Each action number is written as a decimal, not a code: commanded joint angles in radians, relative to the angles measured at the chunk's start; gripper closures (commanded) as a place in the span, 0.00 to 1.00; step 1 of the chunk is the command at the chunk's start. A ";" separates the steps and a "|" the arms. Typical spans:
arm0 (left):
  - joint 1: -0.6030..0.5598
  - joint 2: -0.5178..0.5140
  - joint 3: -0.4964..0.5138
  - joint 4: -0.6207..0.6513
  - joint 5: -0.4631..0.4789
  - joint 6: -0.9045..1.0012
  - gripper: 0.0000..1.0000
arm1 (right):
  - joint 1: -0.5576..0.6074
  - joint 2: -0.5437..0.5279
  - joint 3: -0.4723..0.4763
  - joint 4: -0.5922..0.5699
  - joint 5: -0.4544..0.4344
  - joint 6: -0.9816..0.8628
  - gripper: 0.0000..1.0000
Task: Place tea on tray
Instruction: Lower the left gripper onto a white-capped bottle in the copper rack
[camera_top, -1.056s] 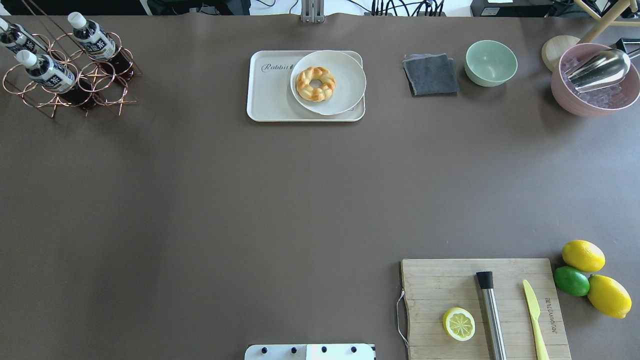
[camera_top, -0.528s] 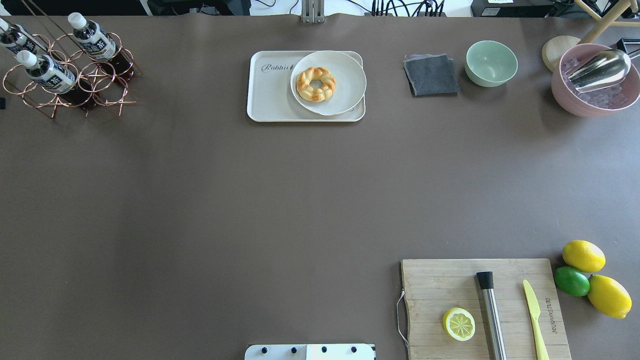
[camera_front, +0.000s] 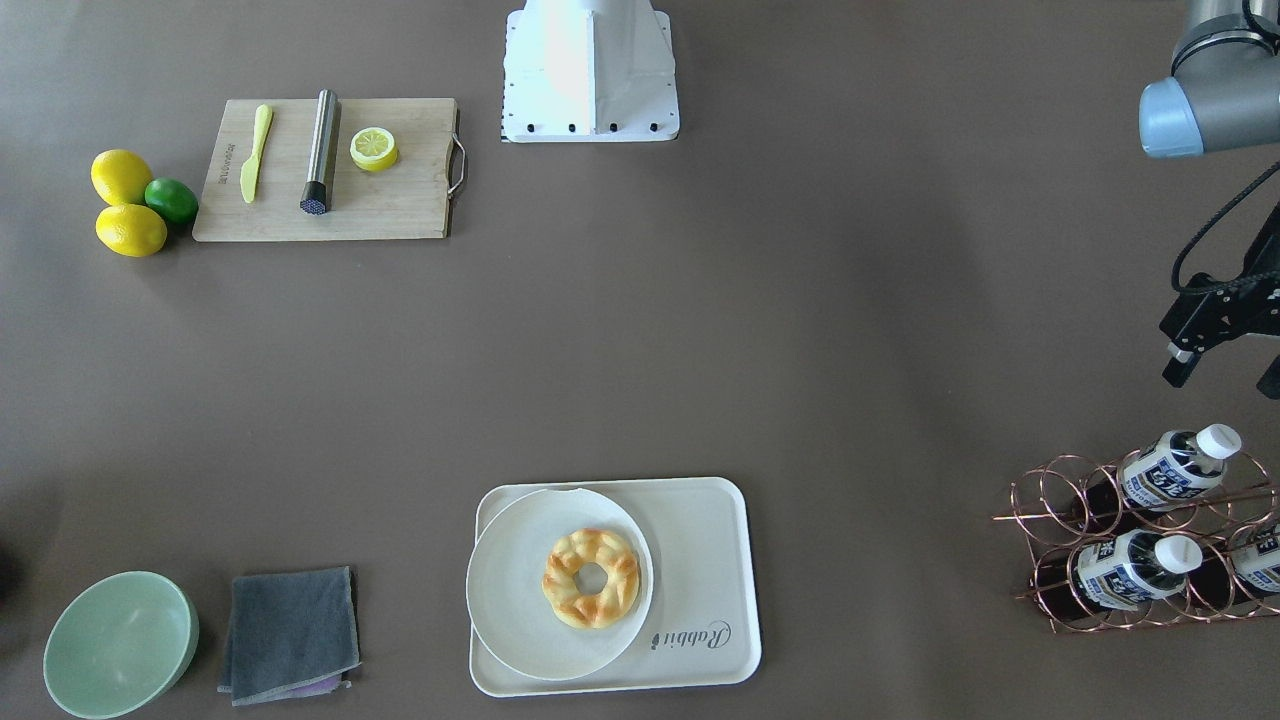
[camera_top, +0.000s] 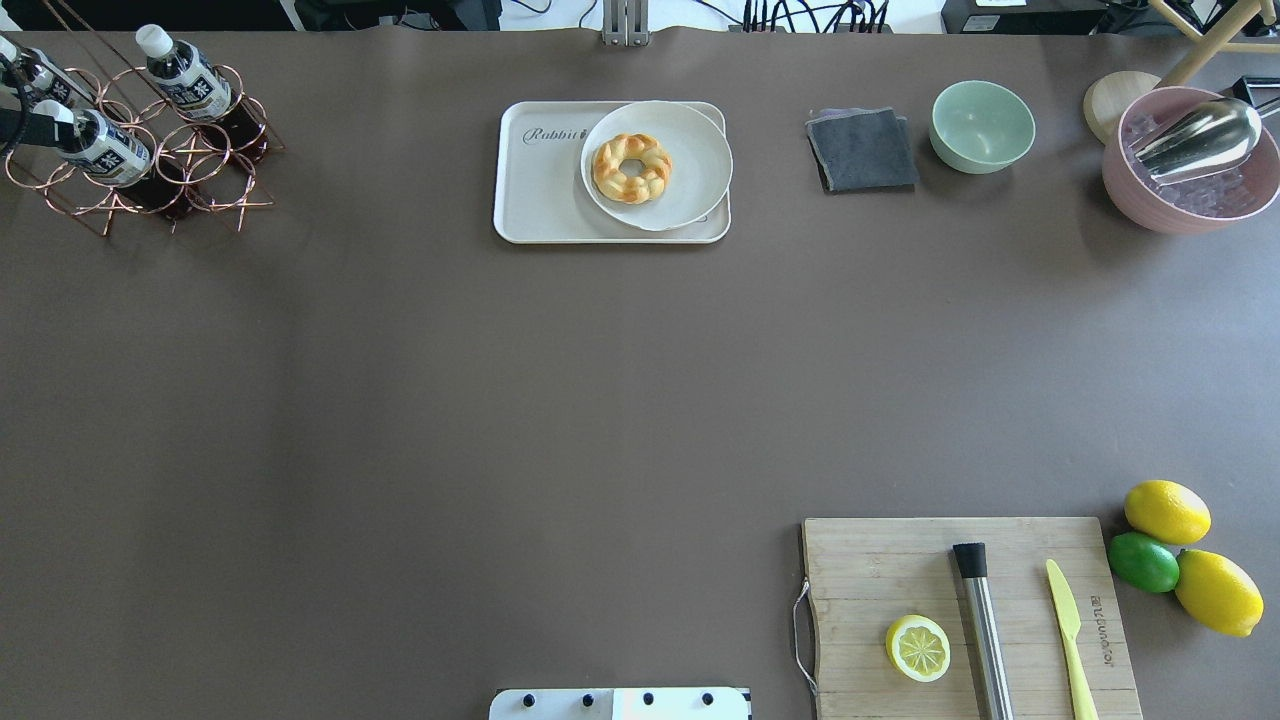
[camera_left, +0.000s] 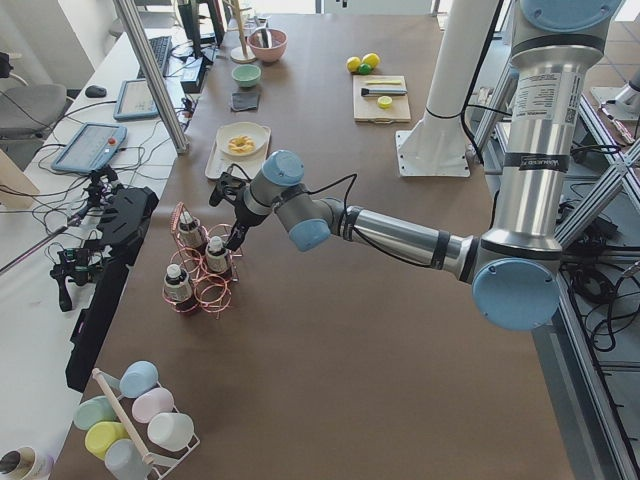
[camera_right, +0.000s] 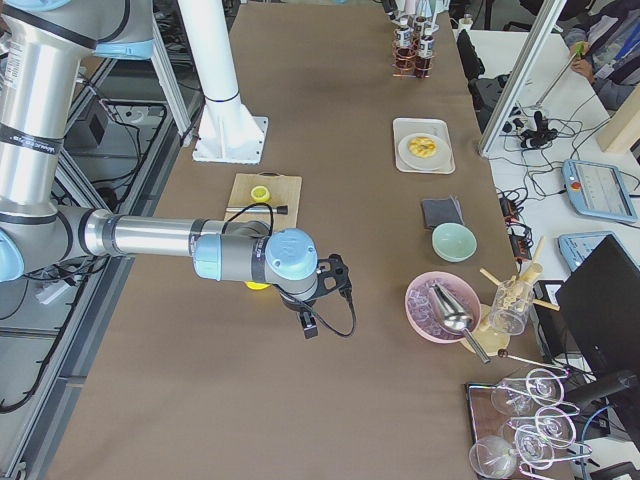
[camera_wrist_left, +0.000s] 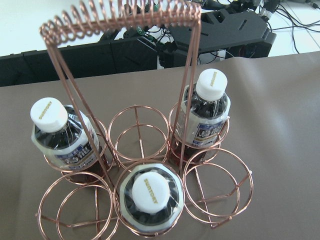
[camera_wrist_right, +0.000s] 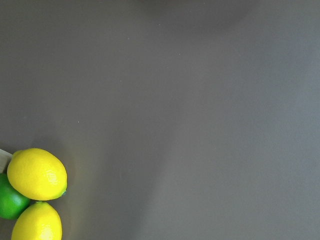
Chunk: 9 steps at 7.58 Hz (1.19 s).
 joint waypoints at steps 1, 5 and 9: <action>0.030 -0.031 0.064 -0.034 0.044 -0.005 0.03 | -0.010 -0.003 -0.005 0.009 0.010 0.004 0.00; 0.042 -0.057 0.103 -0.034 0.054 0.006 0.14 | -0.018 -0.013 -0.004 0.013 0.030 0.003 0.00; 0.038 -0.071 0.117 -0.033 0.046 0.007 0.20 | -0.020 -0.019 0.001 0.018 0.031 0.001 0.00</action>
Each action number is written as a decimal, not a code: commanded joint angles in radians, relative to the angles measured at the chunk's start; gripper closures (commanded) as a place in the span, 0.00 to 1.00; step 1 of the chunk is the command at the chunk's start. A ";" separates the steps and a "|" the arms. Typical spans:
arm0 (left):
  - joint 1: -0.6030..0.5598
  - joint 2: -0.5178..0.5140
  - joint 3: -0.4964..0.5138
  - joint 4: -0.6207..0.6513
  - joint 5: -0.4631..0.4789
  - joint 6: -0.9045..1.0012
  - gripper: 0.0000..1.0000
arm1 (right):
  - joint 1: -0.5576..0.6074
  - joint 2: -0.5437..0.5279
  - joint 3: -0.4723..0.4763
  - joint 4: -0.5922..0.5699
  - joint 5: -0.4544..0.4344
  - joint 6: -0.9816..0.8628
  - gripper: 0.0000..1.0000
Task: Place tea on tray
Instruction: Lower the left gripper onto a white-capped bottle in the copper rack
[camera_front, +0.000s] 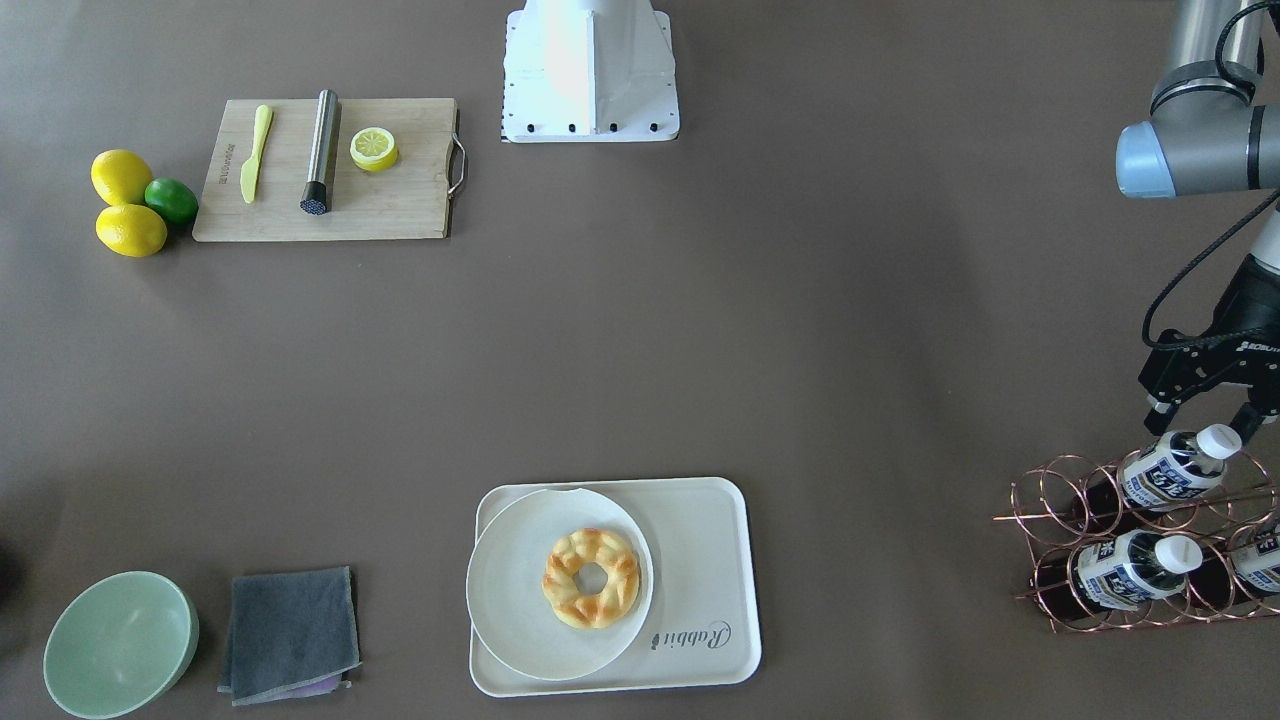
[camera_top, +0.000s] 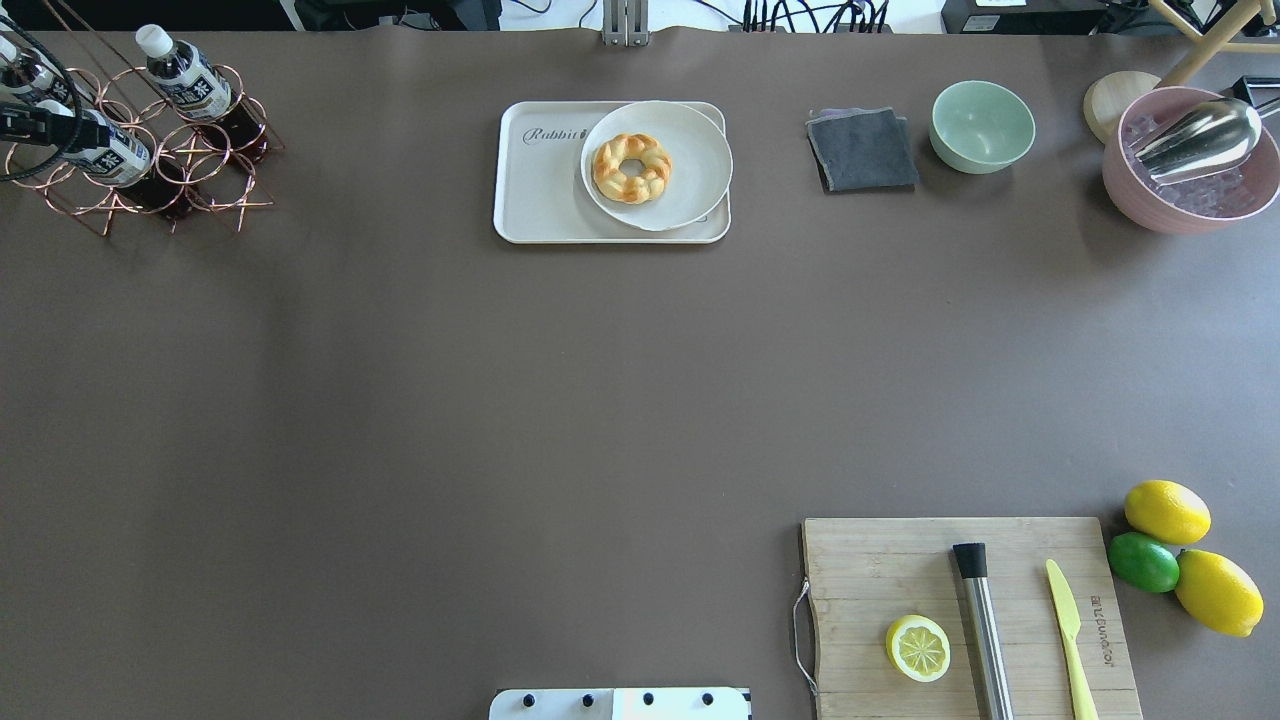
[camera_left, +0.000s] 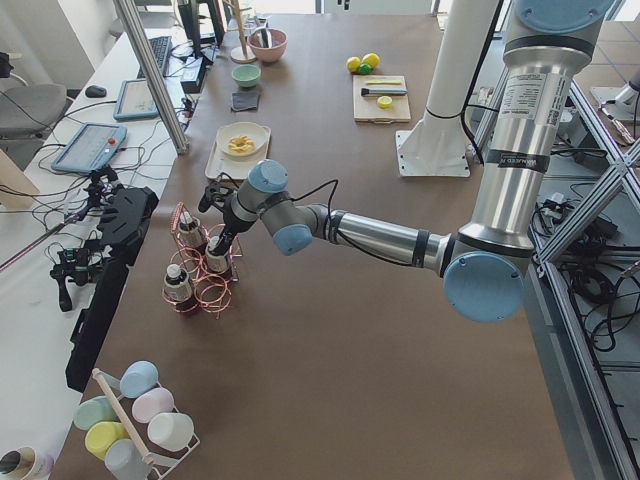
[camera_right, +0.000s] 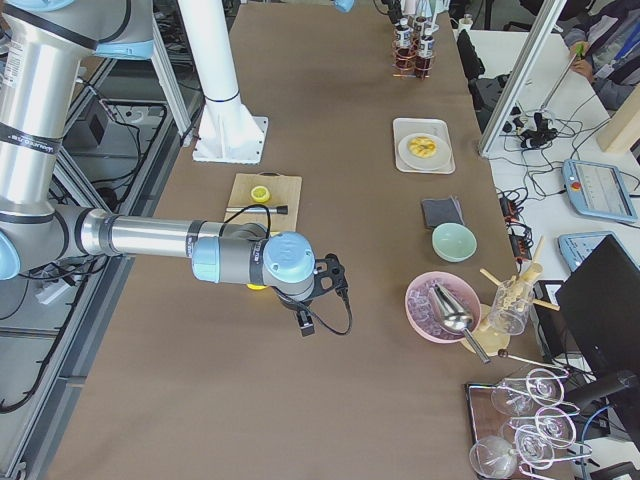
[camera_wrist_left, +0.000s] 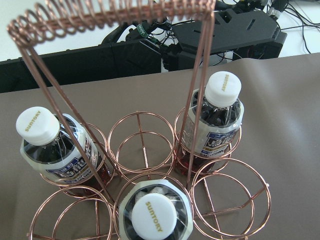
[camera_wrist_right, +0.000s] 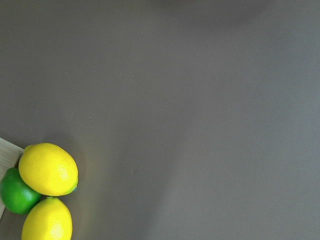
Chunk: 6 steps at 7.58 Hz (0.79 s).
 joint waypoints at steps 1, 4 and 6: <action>-0.006 -0.001 0.000 0.000 -0.005 0.002 0.22 | -0.001 -0.001 0.003 0.001 0.001 0.000 0.00; -0.015 -0.001 0.011 0.003 -0.002 0.063 0.22 | 0.000 -0.004 0.003 0.027 0.001 0.001 0.00; -0.023 -0.001 0.011 0.003 -0.005 0.063 0.32 | -0.001 -0.004 0.003 0.027 0.002 0.001 0.00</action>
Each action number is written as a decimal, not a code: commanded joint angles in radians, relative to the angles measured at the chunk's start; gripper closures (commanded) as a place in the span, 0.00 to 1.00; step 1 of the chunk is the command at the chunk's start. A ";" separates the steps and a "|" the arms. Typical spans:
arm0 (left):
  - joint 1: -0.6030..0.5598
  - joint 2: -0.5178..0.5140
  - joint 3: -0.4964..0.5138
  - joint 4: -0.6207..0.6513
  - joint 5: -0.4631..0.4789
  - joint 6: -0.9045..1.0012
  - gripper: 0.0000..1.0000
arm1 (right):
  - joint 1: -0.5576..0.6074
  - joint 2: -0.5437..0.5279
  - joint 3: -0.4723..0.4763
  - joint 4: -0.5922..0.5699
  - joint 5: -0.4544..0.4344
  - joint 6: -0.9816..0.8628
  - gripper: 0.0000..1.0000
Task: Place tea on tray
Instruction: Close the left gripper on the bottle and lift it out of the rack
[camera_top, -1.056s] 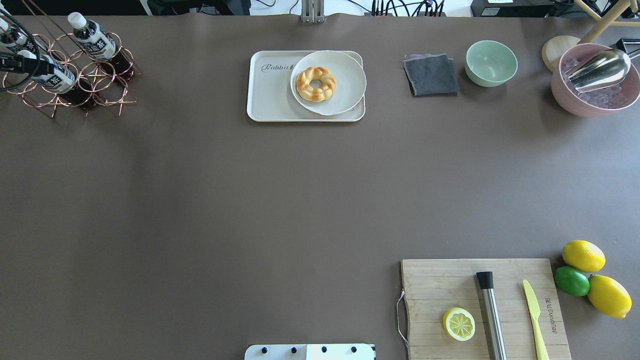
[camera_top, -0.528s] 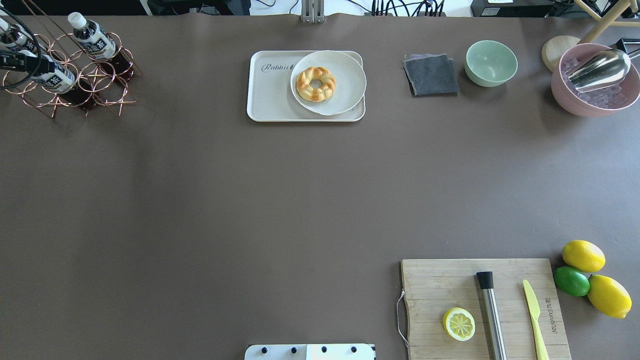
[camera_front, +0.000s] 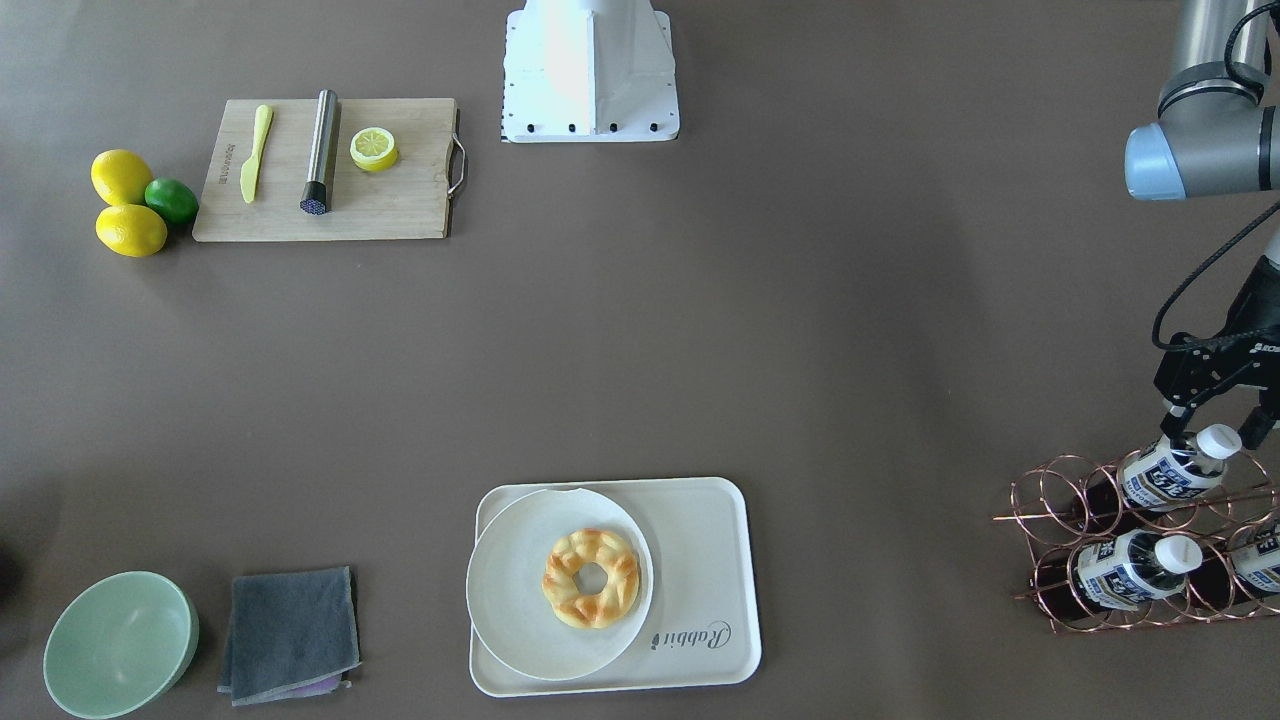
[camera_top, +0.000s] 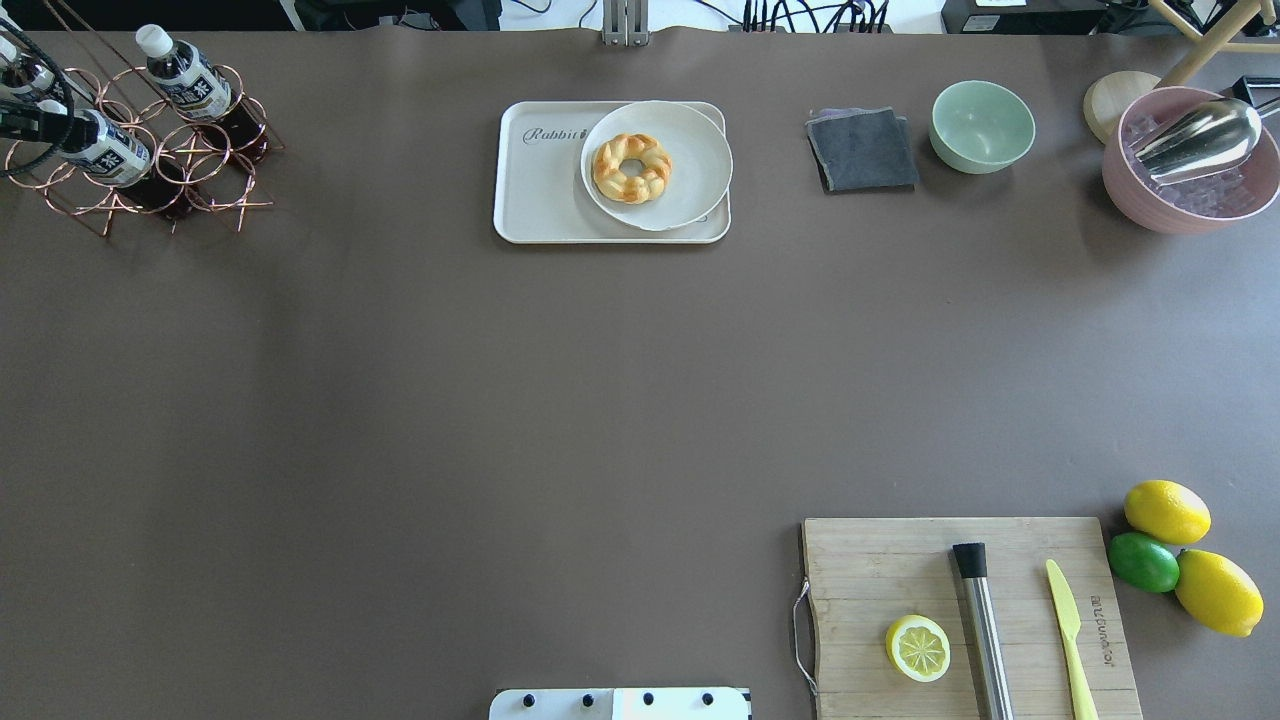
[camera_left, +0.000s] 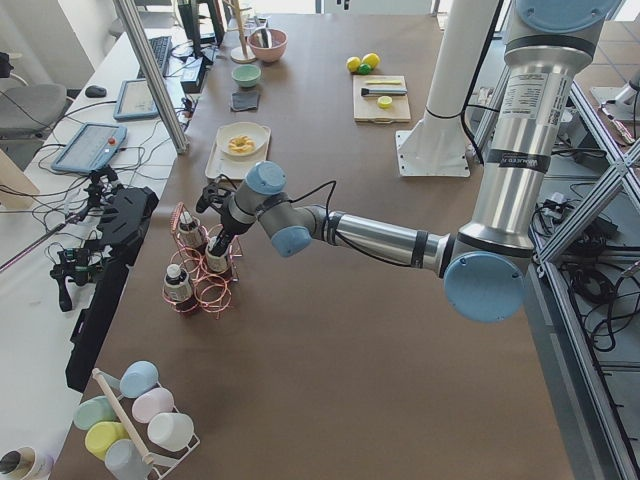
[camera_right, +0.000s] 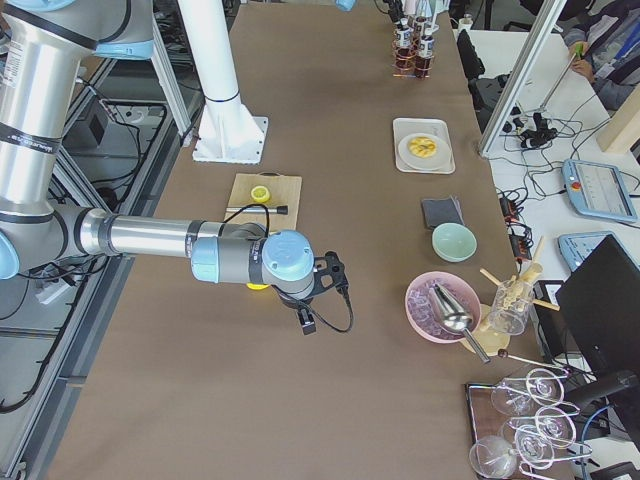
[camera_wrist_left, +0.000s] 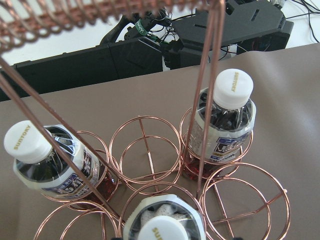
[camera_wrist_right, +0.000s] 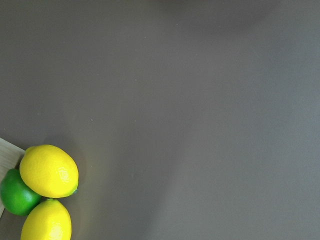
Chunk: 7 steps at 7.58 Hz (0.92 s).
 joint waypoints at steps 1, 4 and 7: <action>-0.007 0.000 -0.001 0.000 -0.002 -0.001 0.49 | -0.001 0.000 0.000 0.001 0.001 0.000 0.00; -0.007 -0.003 -0.004 0.010 -0.004 -0.010 1.00 | -0.001 0.000 0.000 0.001 -0.001 0.000 0.00; -0.123 -0.079 -0.015 0.103 -0.164 -0.010 1.00 | -0.001 -0.008 0.000 0.003 -0.003 -0.005 0.00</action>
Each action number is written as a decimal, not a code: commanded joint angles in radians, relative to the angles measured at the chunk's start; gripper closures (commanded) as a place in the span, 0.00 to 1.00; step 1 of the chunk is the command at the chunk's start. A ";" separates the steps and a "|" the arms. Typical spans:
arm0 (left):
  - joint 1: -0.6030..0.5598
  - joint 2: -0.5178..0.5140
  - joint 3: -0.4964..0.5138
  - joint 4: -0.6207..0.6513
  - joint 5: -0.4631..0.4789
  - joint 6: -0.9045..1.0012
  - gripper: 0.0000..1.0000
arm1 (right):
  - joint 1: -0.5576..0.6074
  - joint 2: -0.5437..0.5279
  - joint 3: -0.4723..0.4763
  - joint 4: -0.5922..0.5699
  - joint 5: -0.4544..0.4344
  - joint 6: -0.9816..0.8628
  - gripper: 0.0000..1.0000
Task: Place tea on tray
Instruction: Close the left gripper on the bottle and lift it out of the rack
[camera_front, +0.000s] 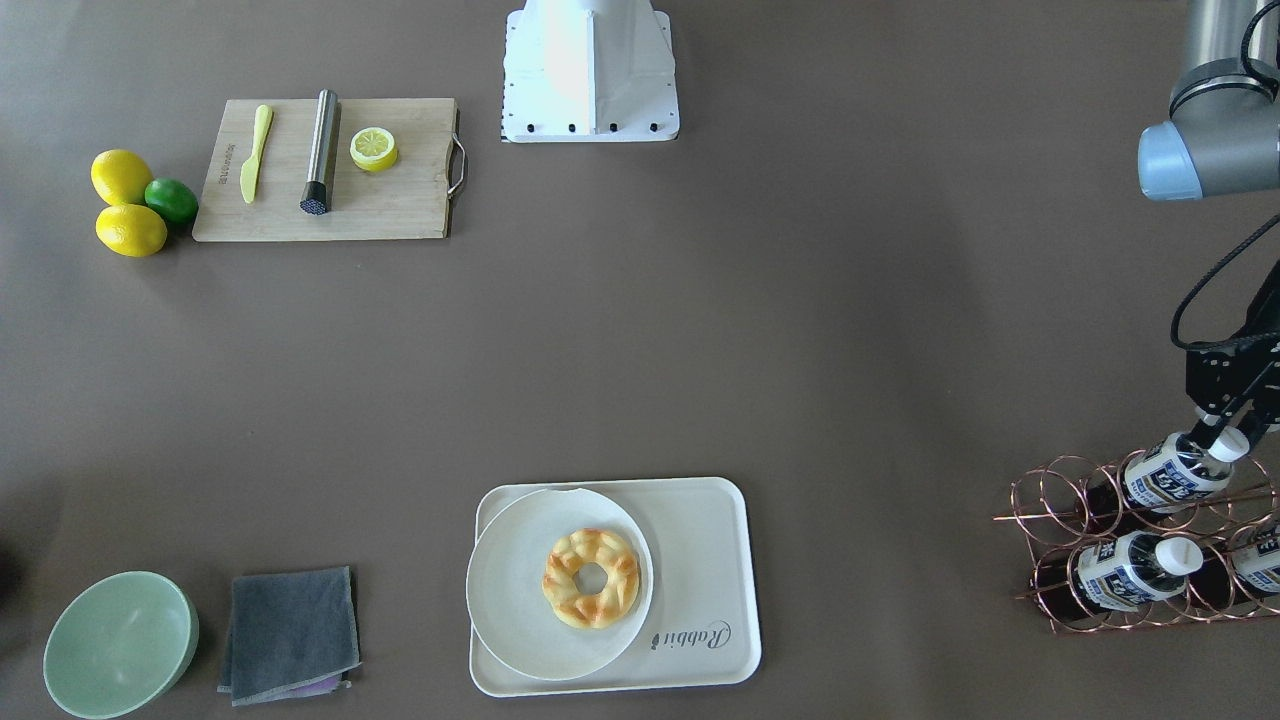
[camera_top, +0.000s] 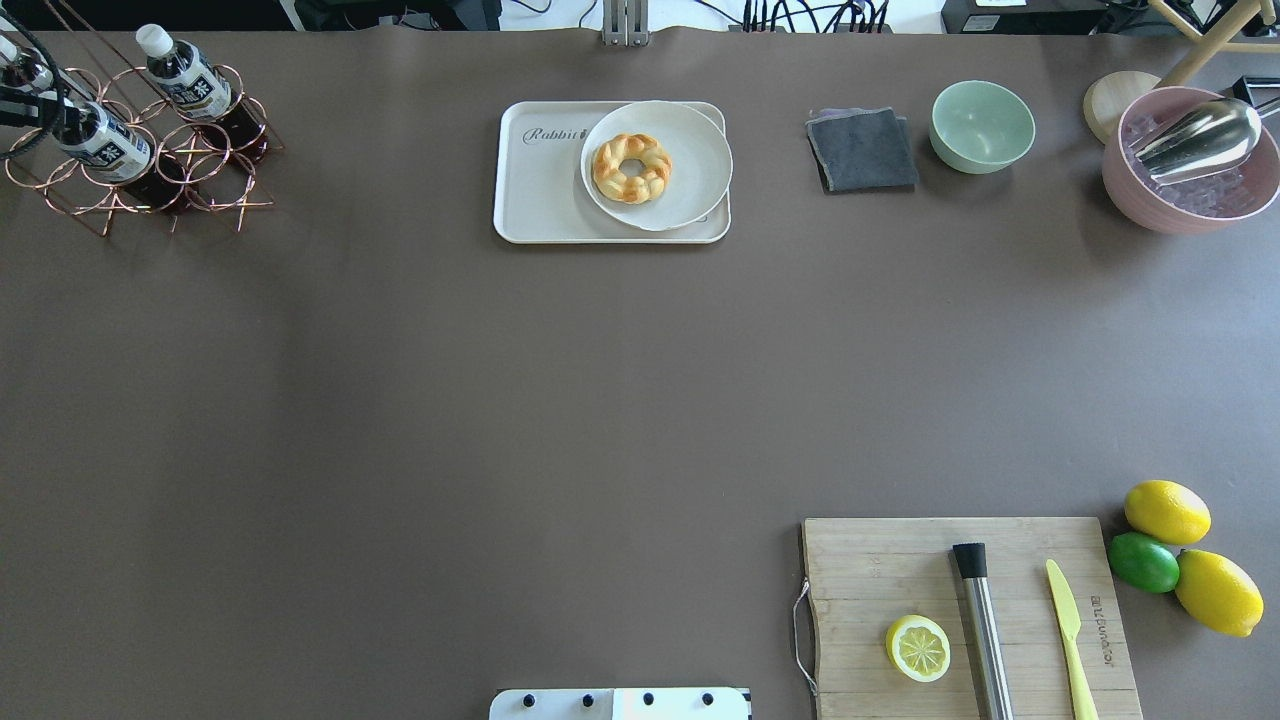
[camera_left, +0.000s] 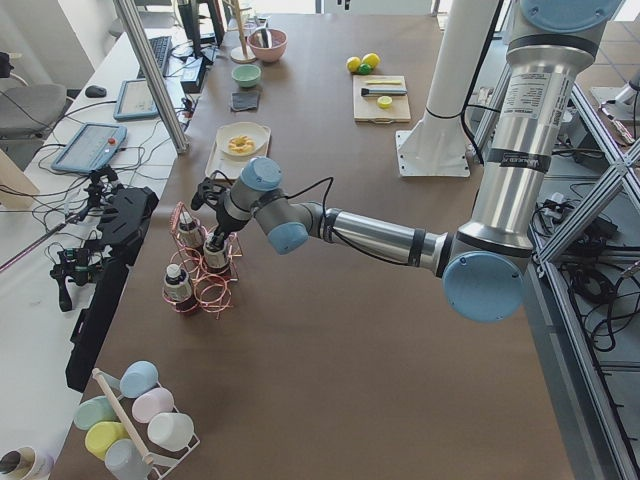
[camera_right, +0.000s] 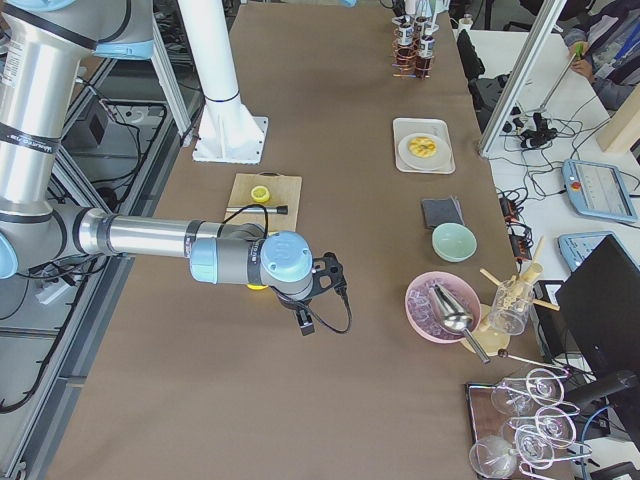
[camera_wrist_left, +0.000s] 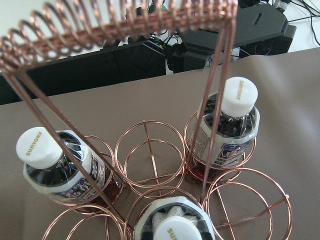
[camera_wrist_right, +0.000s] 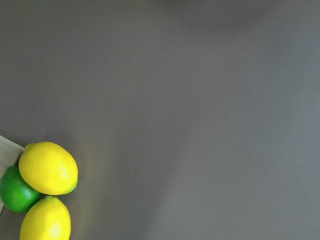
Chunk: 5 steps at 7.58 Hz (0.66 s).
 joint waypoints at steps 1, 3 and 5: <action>-0.145 -0.099 -0.028 0.129 -0.178 0.000 1.00 | 0.000 -0.002 0.000 0.000 -0.002 -0.002 0.00; -0.231 -0.177 -0.132 0.302 -0.226 0.001 1.00 | 0.000 -0.003 -0.002 0.000 -0.002 -0.002 0.00; -0.259 -0.206 -0.260 0.416 -0.277 -0.006 1.00 | 0.002 -0.003 -0.005 -0.001 -0.003 -0.004 0.00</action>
